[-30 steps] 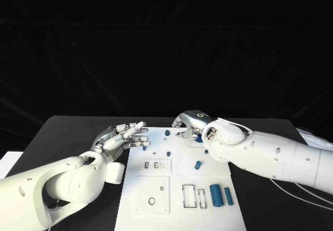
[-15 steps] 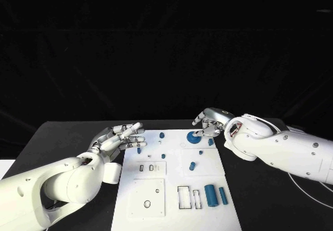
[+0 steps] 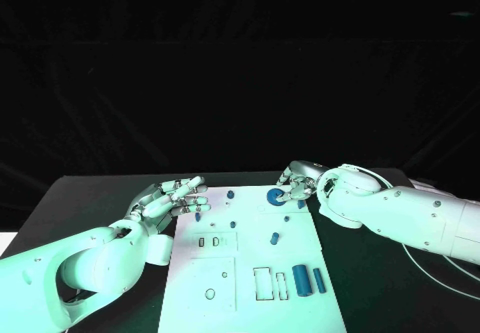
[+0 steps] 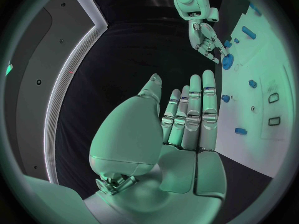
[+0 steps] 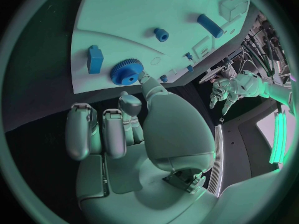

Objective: Assemble the parts on the task board

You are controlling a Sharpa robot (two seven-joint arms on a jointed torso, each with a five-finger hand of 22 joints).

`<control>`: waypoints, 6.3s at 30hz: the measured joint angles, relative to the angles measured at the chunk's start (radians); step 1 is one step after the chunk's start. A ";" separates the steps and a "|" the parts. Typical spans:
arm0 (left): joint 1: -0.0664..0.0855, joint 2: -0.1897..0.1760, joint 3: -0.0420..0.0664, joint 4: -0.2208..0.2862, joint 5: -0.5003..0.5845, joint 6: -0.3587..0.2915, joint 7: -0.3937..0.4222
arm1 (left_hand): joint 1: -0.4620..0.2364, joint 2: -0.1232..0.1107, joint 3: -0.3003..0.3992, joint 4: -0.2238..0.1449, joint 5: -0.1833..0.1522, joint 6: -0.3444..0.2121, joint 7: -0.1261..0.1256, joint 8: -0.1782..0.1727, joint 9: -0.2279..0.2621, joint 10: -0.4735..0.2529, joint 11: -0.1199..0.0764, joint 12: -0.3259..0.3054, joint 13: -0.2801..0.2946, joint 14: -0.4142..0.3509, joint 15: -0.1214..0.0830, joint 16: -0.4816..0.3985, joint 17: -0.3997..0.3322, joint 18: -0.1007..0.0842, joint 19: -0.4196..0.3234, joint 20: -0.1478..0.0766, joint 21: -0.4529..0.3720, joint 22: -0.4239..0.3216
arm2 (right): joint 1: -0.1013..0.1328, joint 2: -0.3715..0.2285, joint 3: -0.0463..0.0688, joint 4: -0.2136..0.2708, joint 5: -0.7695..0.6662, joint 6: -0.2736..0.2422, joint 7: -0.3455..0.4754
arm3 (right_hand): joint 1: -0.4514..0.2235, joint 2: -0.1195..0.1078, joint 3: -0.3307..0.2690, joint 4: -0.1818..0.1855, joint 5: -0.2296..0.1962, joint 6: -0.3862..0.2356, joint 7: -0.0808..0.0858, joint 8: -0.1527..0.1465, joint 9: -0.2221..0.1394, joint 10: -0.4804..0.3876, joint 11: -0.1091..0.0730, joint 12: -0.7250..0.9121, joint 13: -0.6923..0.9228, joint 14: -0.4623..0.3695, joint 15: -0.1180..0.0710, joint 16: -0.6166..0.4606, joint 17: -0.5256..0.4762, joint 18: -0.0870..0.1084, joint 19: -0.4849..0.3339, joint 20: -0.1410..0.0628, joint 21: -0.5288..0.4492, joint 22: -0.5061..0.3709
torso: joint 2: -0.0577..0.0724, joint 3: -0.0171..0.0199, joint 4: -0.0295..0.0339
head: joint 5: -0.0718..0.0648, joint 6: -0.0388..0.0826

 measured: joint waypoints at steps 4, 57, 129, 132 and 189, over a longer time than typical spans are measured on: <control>0.000 0.001 0.000 0.000 0.000 0.001 0.000 | 0.000 0.000 0.000 0.000 0.000 0.000 0.000 0.000 0.000 0.000 0.000 0.000 0.000 0.000 0.000 0.000 0.000 0.000 0.000 0.000 0.000 0.000 | -0.003 0.014 0.000 -0.013 -0.010 0.012 -0.008 | 0.003 0.003 -0.003 0.003 0.000 0.000 0.000 0.004 0.000 0.003 -0.003 0.009 0.016 0.000 0.000 0.004 0.000 0.000 0.000 0.000 0.004 0.003 | 0.000 -0.0009 0.0012 | 0.000 -0.002; 0.000 0.002 0.000 0.001 0.001 0.007 -0.003 | 0.000 0.000 -0.003 -0.003 0.000 0.000 0.000 0.000 0.000 0.000 0.000 0.000 0.000 0.000 0.000 0.000 0.004 0.000 0.000 0.000 0.000 0.001 | -0.024 0.126 -0.001 0.075 -0.197 -0.118 -0.006 | 0.072 0.058 0.129 -0.024 -0.084 0.083 -0.011 0.054 0.005 0.048 -0.034 0.089 0.136 -0.003 -0.011 0.021 -0.001 0.000 0.026 -0.020 0.031 0.059 | 0.000 -0.0035 0.0043 | 0.013 -0.007; 0.000 0.001 0.000 -0.015 0.001 0.012 -0.009 | 0.000 0.000 -0.003 -0.003 0.000 0.000 0.000 -0.004 0.000 0.000 0.000 0.000 0.000 0.000 0.000 0.000 0.008 0.000 0.000 0.000 0.000 0.001 | -0.039 -0.184 -0.002 0.115 0.136 -0.194 0.252 | 0.058 -0.020 0.107 0.043 -0.060 -0.003 0.007 -0.008 0.003 -0.035 0.003 -0.038 0.043 0.002 0.020 0.000 -0.001 0.000 0.019 0.013 0.023 0.044 | -0.007 0.0087 -0.0266 | 0.027 -0.007; 0.000 0.001 0.000 -0.017 0.001 0.013 -0.009 | 0.000 0.000 -0.003 -0.003 0.000 0.000 0.000 -0.004 0.000 0.000 0.000 0.000 0.000 0.000 0.000 0.000 0.008 0.000 0.000 0.000 0.000 0.001 | -0.050 -0.186 -0.004 0.094 0.152 -0.186 0.272 | 0.062 -0.024 0.109 0.040 -0.060 -0.002 0.007 -0.008 0.003 -0.035 0.003 -0.038 0.043 0.002 0.020 0.000 -0.001 0.000 0.019 0.013 0.023 0.043 | -0.007 0.0116 -0.0291 | 0.026 -0.007; -0.001 -0.001 -0.001 -0.031 0.003 0.016 -0.010 | 0.000 0.000 -0.006 -0.006 0.000 0.000 0.000 -0.004 0.000 0.000 0.000 0.000 0.000 0.000 0.000 0.000 0.012 0.000 0.000 0.000 0.000 0.002 | -0.104 -0.101 -0.008 -0.053 0.208 -0.112 0.332 | 0.103 0.009 0.149 -0.011 -0.066 0.063 -0.001 0.000 0.004 -0.026 -0.002 -0.030 0.056 0.002 0.012 0.000 0.000 0.000 0.023 0.009 0.023 0.047 | -0.008 0.0103 -0.0306 | 0.021 -0.024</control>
